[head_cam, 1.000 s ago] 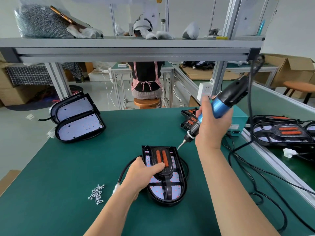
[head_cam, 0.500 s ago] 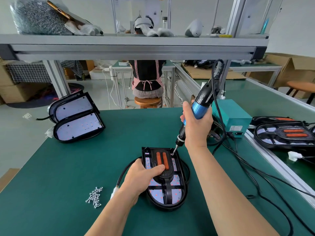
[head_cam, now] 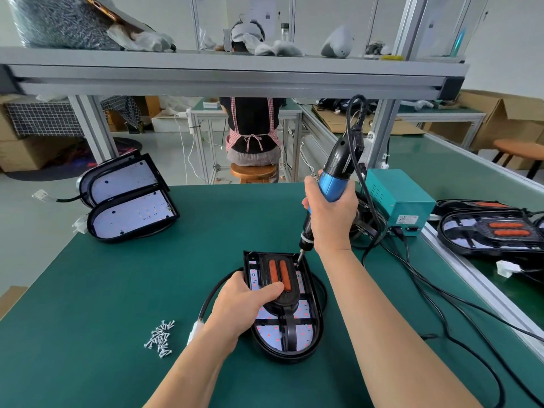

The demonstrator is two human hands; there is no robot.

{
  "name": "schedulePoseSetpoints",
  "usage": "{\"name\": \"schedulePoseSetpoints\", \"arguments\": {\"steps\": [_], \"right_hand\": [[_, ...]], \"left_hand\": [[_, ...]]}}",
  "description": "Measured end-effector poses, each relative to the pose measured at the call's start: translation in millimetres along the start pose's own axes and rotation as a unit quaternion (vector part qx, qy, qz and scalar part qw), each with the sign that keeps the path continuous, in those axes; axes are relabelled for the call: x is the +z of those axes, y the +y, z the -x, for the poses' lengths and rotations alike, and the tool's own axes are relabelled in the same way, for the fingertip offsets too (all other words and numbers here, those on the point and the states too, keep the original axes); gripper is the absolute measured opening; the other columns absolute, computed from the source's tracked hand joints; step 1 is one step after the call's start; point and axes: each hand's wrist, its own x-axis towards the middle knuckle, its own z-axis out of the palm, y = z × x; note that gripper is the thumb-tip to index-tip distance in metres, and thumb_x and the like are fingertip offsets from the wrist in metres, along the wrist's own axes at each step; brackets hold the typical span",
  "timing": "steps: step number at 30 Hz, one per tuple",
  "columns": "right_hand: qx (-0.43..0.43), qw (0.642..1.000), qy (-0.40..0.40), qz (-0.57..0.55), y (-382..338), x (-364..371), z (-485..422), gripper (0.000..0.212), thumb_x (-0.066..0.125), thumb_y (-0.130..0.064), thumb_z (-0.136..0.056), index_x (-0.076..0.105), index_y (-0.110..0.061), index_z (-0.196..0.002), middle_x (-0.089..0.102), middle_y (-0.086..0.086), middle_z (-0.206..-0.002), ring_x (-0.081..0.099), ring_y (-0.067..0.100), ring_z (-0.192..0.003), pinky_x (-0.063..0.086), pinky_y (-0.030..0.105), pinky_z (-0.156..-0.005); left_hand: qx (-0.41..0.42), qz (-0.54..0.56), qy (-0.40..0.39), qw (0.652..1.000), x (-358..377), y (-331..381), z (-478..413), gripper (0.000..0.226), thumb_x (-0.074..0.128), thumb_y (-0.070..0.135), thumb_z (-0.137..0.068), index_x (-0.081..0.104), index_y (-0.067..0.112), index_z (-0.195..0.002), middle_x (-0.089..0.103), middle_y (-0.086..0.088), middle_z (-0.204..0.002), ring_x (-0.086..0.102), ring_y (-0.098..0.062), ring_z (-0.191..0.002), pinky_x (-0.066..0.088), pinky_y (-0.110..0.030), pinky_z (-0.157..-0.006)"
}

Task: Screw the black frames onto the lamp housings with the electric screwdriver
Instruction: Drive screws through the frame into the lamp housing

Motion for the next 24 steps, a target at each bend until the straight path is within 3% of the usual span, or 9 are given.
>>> {"name": "schedulePoseSetpoints", "arguments": {"steps": [11, 17, 24], "right_hand": [[0.019, 0.999, -0.025, 0.015, 0, 6, -6, 0.018, 0.071, -0.021, -0.078, 0.055, -0.020, -0.088, 0.057, -0.003, -0.069, 0.054, 0.013, -0.049, 0.048, 0.020, -0.052], [0.030, 0.997, -0.065, 0.011, 1, 8, -9, 0.017, 0.070, -0.010, -0.081, 0.055, -0.017, -0.085, 0.056, -0.010, -0.064, 0.052, 0.013, -0.048, 0.047, 0.022, -0.050], [0.083, 0.995, -0.039, -0.030, 0, -10, -11, 0.020, 0.068, -0.007, -0.081, 0.053, -0.012, -0.092, 0.054, 0.013, -0.073, 0.052, 0.012, -0.049, 0.048, 0.020, -0.052]], "left_hand": [[-0.017, 0.015, 0.010, 1.000, 1, -3, -2, 0.056, 0.082, 0.049, -0.060, 0.067, 0.020, -0.106, 0.077, 0.003, -0.100, 0.072, -0.023, -0.098, 0.055, -0.048, -0.095], [-0.013, 0.021, 0.014, 1.000, 1, -5, -3, 0.056, 0.083, 0.047, -0.060, 0.068, 0.019, -0.105, 0.077, 0.003, -0.099, 0.072, -0.024, -0.097, 0.055, -0.049, -0.094], [-0.016, 0.019, 0.018, 1.000, 0, -5, -2, 0.056, 0.083, 0.048, -0.057, 0.067, 0.021, -0.104, 0.078, 0.004, -0.098, 0.072, -0.023, -0.097, 0.055, -0.048, -0.095]]}}
